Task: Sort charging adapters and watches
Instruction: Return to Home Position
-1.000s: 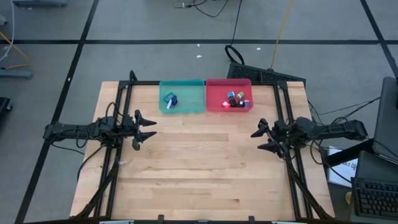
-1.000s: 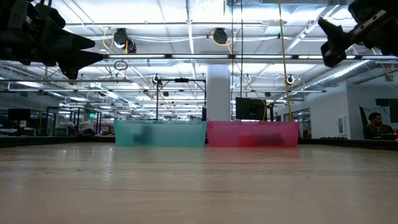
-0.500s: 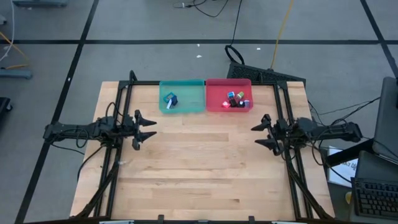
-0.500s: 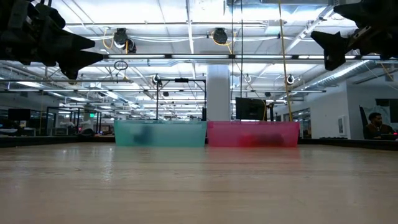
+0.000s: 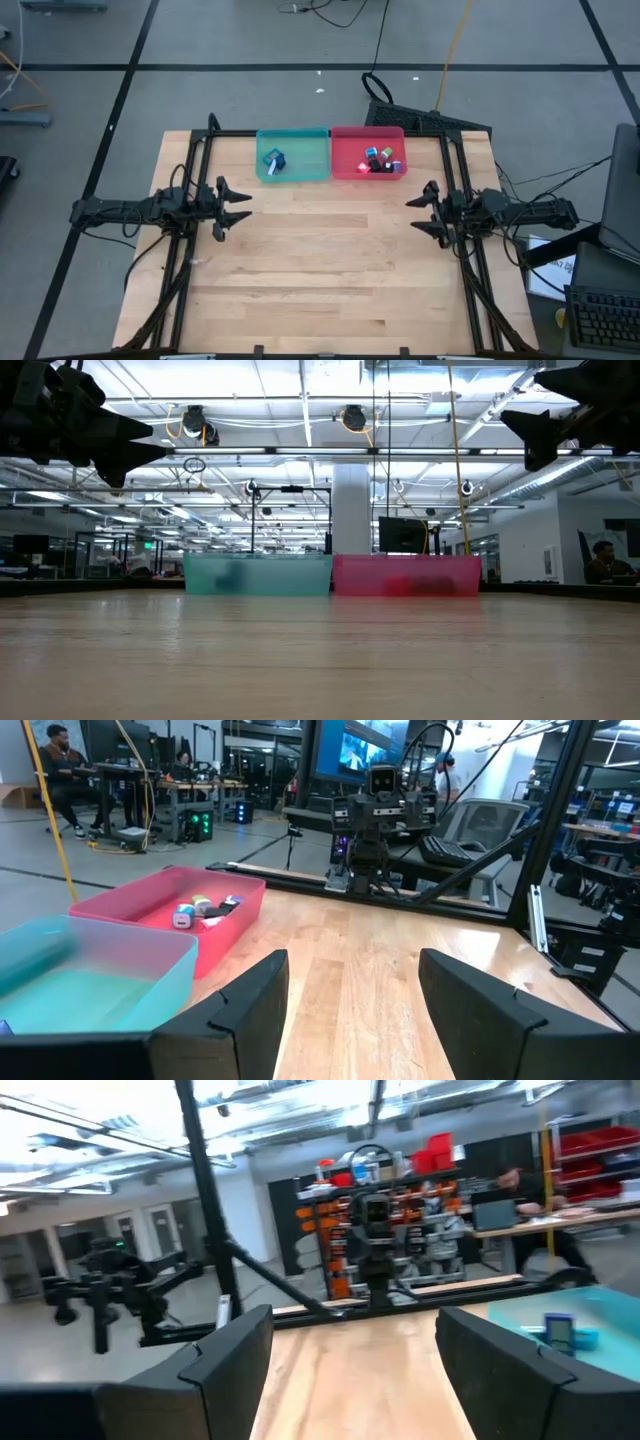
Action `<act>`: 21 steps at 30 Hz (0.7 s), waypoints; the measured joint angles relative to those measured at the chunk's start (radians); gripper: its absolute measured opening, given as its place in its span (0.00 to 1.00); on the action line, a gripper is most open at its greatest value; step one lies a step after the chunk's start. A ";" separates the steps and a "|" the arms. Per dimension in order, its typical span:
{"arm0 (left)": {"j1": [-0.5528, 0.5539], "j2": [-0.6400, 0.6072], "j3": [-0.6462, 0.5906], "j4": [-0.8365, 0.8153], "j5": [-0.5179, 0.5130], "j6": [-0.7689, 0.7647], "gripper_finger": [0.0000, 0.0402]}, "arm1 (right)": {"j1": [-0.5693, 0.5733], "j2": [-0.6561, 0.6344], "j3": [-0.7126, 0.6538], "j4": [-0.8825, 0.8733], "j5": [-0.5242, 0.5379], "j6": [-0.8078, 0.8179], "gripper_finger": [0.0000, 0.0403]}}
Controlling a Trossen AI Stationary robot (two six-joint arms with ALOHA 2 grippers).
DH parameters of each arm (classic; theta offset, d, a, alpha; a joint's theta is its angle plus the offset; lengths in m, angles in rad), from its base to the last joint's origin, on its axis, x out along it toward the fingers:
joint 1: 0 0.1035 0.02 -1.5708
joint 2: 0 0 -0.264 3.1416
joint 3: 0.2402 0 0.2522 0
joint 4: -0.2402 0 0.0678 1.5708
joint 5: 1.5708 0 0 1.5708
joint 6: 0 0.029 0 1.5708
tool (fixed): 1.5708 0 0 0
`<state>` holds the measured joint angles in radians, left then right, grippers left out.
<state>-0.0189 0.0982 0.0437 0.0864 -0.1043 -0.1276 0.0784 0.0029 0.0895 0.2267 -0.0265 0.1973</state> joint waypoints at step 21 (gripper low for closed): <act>0.000 0.000 0.000 0.000 0.000 0.000 0.57 | 0.000 0.000 0.001 -0.133 0.209 -0.071 0.66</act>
<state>-0.0192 0.0978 0.0437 0.0864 -0.1040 -0.1276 0.0780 0.0032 0.0906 0.0939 0.1829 0.1262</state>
